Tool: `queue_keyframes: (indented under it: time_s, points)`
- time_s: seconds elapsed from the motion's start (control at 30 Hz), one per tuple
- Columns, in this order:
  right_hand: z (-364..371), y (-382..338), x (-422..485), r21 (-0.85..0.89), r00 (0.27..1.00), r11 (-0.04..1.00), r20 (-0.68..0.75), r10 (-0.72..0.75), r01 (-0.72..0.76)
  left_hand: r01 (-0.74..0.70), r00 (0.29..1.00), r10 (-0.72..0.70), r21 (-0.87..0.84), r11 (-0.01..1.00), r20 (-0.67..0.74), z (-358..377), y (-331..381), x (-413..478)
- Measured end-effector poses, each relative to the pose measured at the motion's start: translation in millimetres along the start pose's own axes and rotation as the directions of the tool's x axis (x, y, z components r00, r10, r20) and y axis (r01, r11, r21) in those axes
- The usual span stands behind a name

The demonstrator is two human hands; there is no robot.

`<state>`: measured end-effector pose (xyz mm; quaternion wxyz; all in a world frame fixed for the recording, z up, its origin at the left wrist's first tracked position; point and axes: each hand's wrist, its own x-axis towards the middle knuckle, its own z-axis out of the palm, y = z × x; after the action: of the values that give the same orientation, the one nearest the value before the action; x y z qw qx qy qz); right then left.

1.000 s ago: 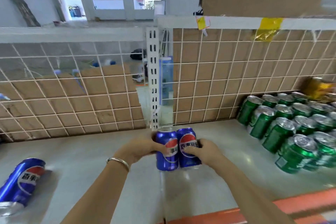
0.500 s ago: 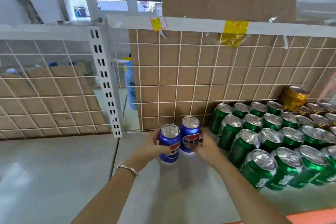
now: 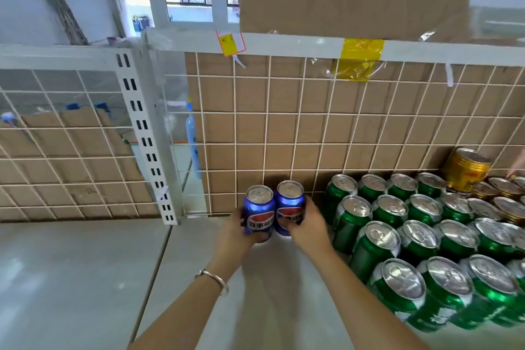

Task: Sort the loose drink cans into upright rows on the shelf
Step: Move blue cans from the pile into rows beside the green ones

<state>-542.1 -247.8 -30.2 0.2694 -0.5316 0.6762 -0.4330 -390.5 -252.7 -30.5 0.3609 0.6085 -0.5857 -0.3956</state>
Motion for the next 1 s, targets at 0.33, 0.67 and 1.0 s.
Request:
queue_keyframes:
  time_s: [0.33,0.67,1.0]
  points:
    - [-4,12,17,0.13,0.984,0.991,-0.167,0.063,-0.041,-0.1,0.989,0.076,0.195,0.976,0.129,25,20,38]
    - [4,16,-10,-0.045,0.965,0.995,-0.245,-0.099,0.091,-0.124,0.985,0.072,0.363,0.924,0.154,34,21,45]
    - [8,16,-19,0.1,0.969,0.992,-0.242,-0.046,0.072,-0.068,0.998,0.058,0.67,0.739,0.038,37,29,45]
